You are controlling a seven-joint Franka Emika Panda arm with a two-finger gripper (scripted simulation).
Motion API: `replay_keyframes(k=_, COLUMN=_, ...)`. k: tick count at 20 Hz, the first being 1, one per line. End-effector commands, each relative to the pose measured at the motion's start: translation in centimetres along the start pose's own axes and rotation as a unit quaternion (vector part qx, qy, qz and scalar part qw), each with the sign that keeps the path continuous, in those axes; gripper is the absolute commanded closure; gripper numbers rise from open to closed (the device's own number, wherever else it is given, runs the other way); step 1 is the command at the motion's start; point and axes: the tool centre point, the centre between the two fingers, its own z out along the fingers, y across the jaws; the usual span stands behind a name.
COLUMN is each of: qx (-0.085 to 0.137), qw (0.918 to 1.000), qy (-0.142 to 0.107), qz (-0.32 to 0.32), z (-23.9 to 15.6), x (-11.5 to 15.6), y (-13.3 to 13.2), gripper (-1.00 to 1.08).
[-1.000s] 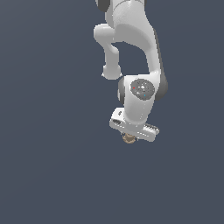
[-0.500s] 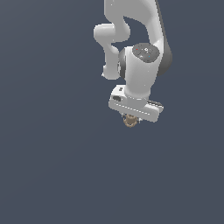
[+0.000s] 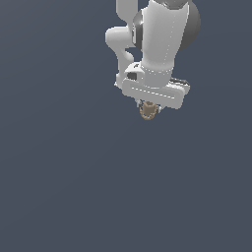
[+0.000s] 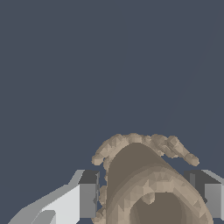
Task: Pick up the object and move it to a goal position.
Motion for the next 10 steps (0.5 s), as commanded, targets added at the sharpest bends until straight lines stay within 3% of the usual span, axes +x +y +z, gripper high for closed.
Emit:
replay_keyframes(k=1, qx=0.000, qw=1.0000, qy=0.000, qz=0.000, z=-2.4, x=-1.3, y=0.6, gripper=1.08)
replay_keyframes(k=10, qx=-0.001, qw=1.0000, qy=0.001, qz=0.000, z=-11.1, x=-5.7, y=2.4, gripper=1.08)
